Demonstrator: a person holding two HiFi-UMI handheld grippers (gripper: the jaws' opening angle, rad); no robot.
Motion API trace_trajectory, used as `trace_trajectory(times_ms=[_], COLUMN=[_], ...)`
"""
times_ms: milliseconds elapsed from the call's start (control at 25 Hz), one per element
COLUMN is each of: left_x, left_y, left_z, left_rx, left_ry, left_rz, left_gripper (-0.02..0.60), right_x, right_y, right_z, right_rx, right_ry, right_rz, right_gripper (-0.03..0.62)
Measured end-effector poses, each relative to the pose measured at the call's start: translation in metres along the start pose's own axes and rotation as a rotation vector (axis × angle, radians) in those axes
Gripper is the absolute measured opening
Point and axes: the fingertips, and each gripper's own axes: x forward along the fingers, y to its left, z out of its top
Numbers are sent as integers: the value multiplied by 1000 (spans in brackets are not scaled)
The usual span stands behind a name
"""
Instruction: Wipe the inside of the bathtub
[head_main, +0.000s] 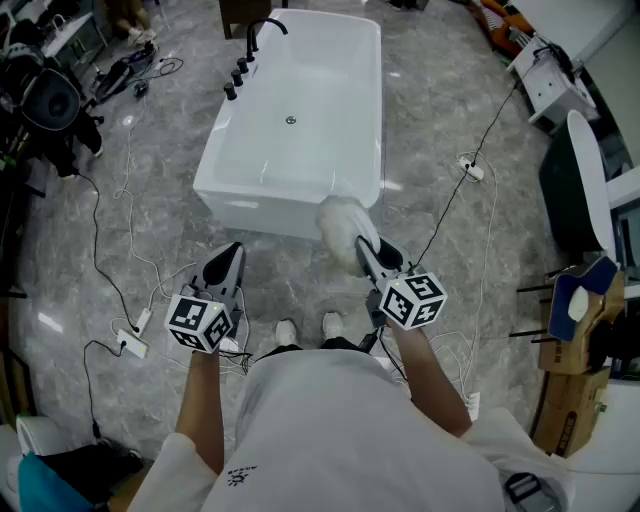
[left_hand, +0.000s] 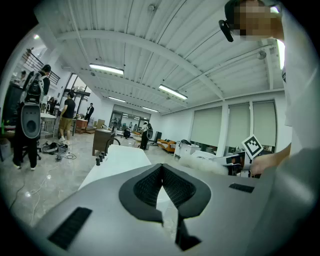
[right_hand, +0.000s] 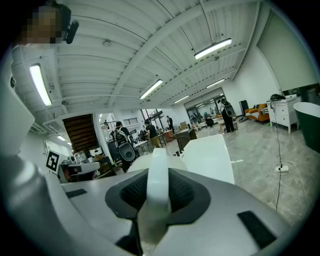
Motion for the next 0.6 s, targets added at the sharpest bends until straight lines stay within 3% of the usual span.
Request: trace_trajectory(times_ms=[600], left_x=[-12], left_y=[25], left_z=[1], left_rx=[2], left_ry=[-15], left_rz=[4], left_gripper=[12], right_x=[13], right_y=[22], right_z=[-6], right_rx=[4], right_ry=[1], right_rz=[-1], right_gripper=[100])
